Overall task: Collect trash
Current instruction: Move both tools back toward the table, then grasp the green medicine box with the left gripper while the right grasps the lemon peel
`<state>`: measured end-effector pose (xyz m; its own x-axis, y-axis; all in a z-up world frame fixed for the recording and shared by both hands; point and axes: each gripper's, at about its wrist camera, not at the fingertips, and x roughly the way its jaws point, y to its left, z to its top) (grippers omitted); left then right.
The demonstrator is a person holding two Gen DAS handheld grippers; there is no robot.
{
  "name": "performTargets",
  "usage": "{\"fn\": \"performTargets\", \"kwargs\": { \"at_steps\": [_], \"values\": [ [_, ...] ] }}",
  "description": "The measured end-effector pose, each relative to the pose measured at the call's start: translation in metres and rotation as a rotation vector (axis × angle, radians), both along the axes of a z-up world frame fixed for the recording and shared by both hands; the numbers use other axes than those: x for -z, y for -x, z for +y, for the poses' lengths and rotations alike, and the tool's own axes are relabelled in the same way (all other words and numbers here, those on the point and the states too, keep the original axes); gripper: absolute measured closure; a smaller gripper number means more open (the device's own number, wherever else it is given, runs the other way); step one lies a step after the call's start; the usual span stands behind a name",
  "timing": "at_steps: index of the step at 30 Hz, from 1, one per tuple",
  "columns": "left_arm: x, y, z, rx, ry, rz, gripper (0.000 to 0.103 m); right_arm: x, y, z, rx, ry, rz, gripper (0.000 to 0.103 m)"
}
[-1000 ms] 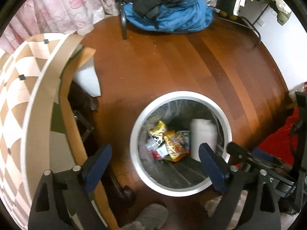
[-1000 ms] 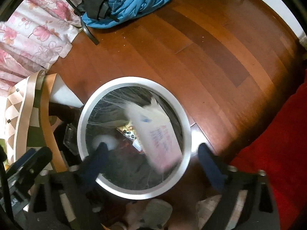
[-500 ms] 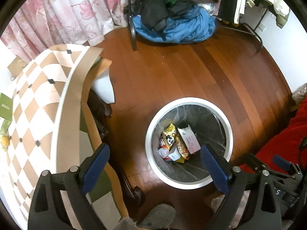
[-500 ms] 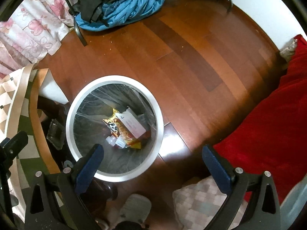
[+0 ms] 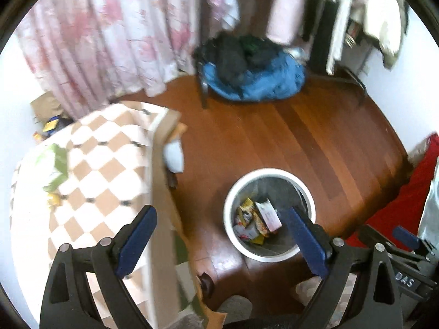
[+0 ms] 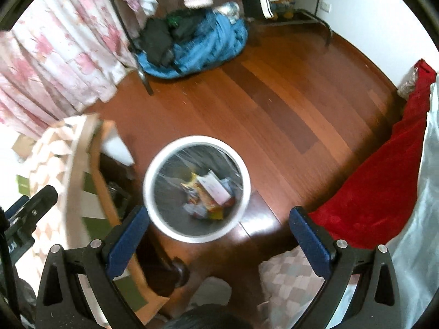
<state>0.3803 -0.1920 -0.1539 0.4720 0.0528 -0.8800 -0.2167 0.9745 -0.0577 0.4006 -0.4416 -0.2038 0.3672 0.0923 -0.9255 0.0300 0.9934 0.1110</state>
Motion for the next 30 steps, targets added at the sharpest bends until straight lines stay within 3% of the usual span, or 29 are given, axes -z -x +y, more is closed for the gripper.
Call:
{"fn": "performTargets", "kwargs": {
  "at_steps": [6, 9, 12, 15, 18, 21, 26, 30],
  "values": [
    [-0.04, 0.046, 0.081, -0.141, -0.029, -0.073, 0.006, -0.055, 0.022, 0.066, -0.113, -0.075, -0.057, 0.0],
    [-0.037, 0.076, 0.131, -0.226, -0.077, -0.063, 0.006, -0.068, 0.032, 0.12, -0.209, -0.11, -0.064, 0.0],
    [-0.012, 0.116, 0.194, -0.328, -0.143, -0.009, 0.006, -0.064, 0.043, 0.182, -0.311, -0.145, -0.048, 0.0],
    [0.028, 0.152, 0.244, -0.408, -0.153, 0.079, 0.006, -0.044, 0.056, 0.252, -0.404, -0.183, 0.003, 0.0],
    [0.078, 0.189, 0.297, -0.505, -0.118, 0.182, 0.006, -0.015, 0.066, 0.318, -0.476, -0.222, 0.051, 0.0],
    [0.111, 0.212, 0.331, -0.568, -0.083, 0.234, 0.006, 0.013, 0.072, 0.383, -0.544, -0.228, 0.084, 0.001],
    [0.136, 0.225, 0.374, -0.636, -0.045, 0.26, 0.006, 0.054, 0.062, 0.48, -0.622, -0.179, 0.104, 0.019],
    [0.144, 0.225, 0.399, -0.661, -0.033, 0.27, 0.006, 0.078, 0.05, 0.525, -0.653, -0.123, 0.105, 0.027]
  ]
}}
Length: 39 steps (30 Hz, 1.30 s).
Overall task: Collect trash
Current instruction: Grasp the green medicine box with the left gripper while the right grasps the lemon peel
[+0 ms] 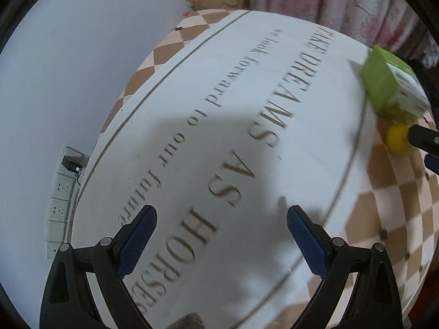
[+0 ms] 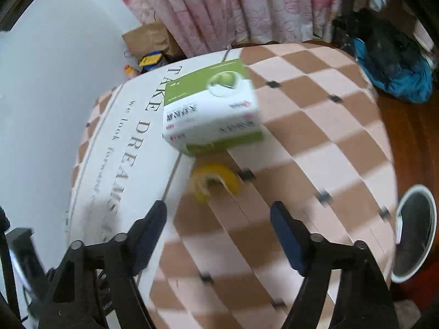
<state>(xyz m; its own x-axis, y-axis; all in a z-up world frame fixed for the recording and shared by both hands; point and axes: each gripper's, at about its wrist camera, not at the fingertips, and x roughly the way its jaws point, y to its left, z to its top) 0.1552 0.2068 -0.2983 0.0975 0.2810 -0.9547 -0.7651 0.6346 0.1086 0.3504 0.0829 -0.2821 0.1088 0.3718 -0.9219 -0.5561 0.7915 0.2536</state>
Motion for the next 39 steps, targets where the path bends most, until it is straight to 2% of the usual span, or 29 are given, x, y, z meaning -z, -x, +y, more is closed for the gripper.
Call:
{"fn": "performTargets", "kwargs": {
  "at_steps": [1, 3, 4, 7, 10, 13, 15, 19, 24, 27, 32, 34, 35, 36, 39],
  "values": [
    [0.003, 0.0, 0.004, -0.003, 0.003, 0.003, 0.006, 0.006, -0.003, 0.008, -0.006, 0.012, -0.003, 0.03],
    [0.004, -0.002, 0.008, -0.006, 0.003, 0.009, 0.006, 0.017, -0.007, 0.018, -0.023, 0.042, 0.003, 0.044],
    [0.005, -0.002, 0.008, -0.005, 0.005, 0.011, 0.006, 0.023, -0.009, 0.022, -0.03, 0.054, 0.012, 0.054],
    [0.001, -0.004, 0.005, 0.002, 0.006, 0.011, 0.006, 0.021, -0.006, 0.016, -0.064, 0.049, 0.001, 0.07],
    [-0.013, -0.016, -0.004, 0.031, 0.015, -0.029, 0.006, 0.012, -0.013, -0.007, -0.043, 0.027, 0.01, 0.071],
    [-0.033, -0.046, -0.014, 0.09, 0.047, -0.089, 0.006, -0.003, -0.034, -0.044, 0.025, 0.024, -0.008, 0.071],
    [-0.048, -0.072, -0.021, 0.134, 0.071, -0.142, 0.0, -0.006, -0.056, -0.064, 0.071, 0.049, -0.014, 0.071],
    [-0.076, -0.133, -0.037, 0.193, 0.114, -0.204, 0.0, -0.003, -0.096, -0.088, 0.138, 0.093, -0.018, 0.071],
    [-0.076, -0.197, -0.048, 0.231, 0.129, -0.162, 0.0, -0.002, -0.133, -0.091, 0.193, 0.117, -0.02, 0.072],
    [-0.06, -0.222, -0.054, 0.237, 0.145, -0.102, 0.0, -0.002, -0.144, -0.091, 0.201, 0.135, -0.028, 0.072],
    [-0.035, -0.237, -0.059, 0.239, 0.149, -0.026, 0.002, 0.006, -0.151, -0.092, 0.211, 0.147, -0.015, 0.072],
    [-0.036, -0.235, -0.056, 0.222, 0.13, -0.052, 0.014, 0.006, -0.148, -0.094, 0.213, 0.14, -0.007, 0.072],
    [-0.039, -0.23, -0.055, 0.215, 0.122, -0.079, 0.016, 0.006, -0.148, -0.095, 0.211, 0.136, -0.006, 0.072],
    [-0.043, -0.227, -0.054, 0.218, 0.131, -0.121, 0.016, 0.006, -0.146, -0.096, 0.21, 0.132, -0.006, 0.072],
    [-0.056, -0.219, -0.059, 0.236, 0.084, -0.143, 0.016, 0.002, -0.139, -0.1, 0.204, 0.116, -0.015, 0.072]
  ]
}}
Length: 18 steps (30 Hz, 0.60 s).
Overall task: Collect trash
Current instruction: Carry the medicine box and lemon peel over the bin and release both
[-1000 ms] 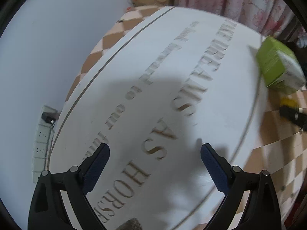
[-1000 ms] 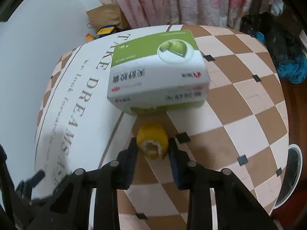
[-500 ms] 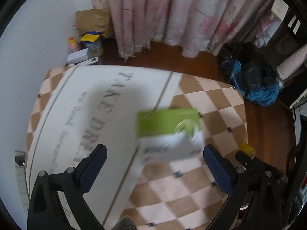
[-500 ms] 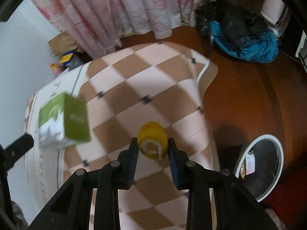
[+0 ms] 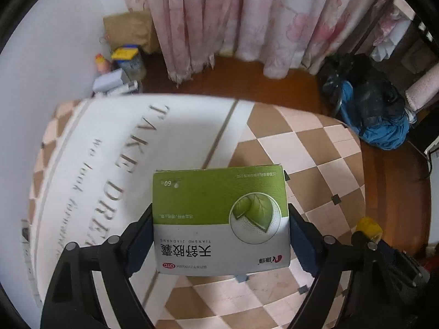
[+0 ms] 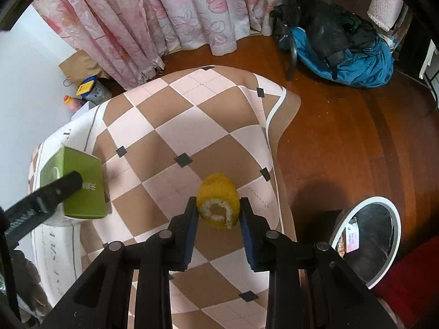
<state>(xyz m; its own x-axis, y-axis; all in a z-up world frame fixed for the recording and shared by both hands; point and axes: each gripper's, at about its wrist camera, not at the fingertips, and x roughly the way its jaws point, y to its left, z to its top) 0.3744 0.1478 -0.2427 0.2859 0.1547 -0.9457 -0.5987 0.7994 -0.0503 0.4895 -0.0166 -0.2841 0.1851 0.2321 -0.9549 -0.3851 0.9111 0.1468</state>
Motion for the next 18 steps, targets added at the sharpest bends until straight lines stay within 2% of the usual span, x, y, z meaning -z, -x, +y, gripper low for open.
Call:
{"fn": "performTargets", "kwargs": {
  "at_steps": [4, 9, 15, 18],
  "values": [
    [-0.028, 0.018, -0.015, 0.017, -0.06, -0.048, 0.016, -0.012, 0.013, -0.01, -0.006, -0.041, -0.019, 0.072],
    [-0.069, 0.04, -0.038, 0.051, -0.123, -0.135, 0.016, -0.047, 0.035, -0.038, -0.011, -0.109, -0.071, 0.072],
    [-0.121, 0.052, -0.1, 0.155, -0.163, -0.232, 0.016, -0.096, 0.056, -0.111, 0.042, -0.164, -0.145, 0.072],
    [-0.146, 0.053, -0.142, 0.219, -0.144, -0.291, 0.016, -0.116, 0.062, -0.161, 0.085, -0.173, -0.172, 0.072]
  ]
}}
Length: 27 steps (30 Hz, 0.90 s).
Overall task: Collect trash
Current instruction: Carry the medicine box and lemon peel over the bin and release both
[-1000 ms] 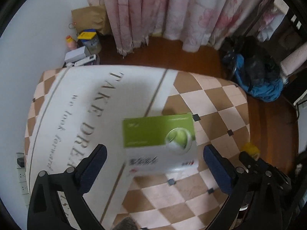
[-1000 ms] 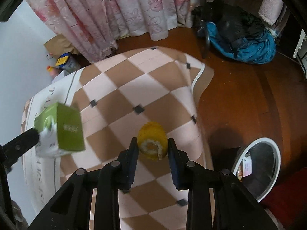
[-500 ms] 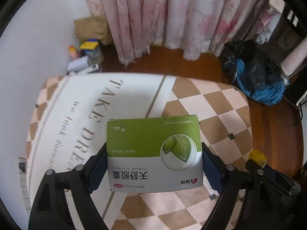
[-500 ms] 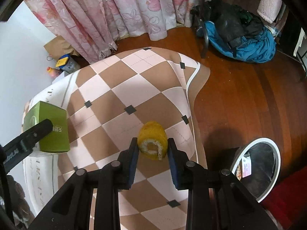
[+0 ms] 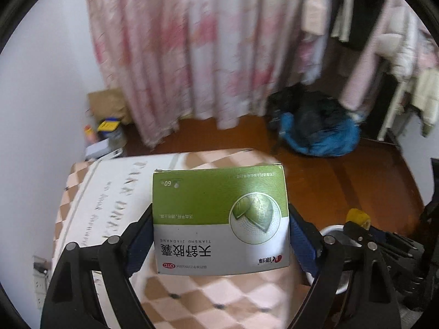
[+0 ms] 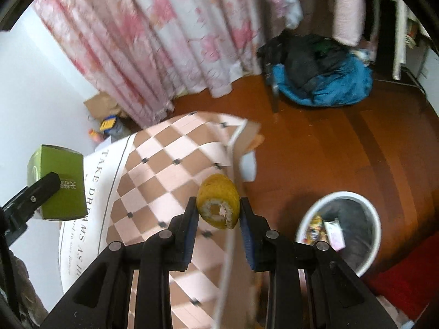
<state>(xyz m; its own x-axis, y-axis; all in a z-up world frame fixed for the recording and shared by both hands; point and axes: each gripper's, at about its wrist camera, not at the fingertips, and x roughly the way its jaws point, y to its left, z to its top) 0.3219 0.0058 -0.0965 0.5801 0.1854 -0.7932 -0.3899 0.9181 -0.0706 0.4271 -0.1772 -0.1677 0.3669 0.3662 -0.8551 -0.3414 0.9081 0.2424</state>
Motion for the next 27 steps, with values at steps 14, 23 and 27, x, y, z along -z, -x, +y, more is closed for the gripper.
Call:
{"fn": "performTargets", "kwargs": {
  "at_steps": [14, 23, 27],
  "values": [
    [0.043, -0.077, -0.18, 0.342, 0.221, 0.081, 0.016, 0.047, 0.001, -0.213, 0.241, 0.086, 0.12, 0.072],
    [0.161, -0.137, -0.225, 0.387, 0.376, 0.333, 0.014, 0.165, -0.03, -0.26, 0.301, 0.109, 0.315, 0.072],
    [0.193, -0.15, -0.231, 0.359, 0.398, 0.408, 0.005, 0.206, -0.04, -0.272, 0.313, 0.13, 0.377, 0.071]
  ]
}}
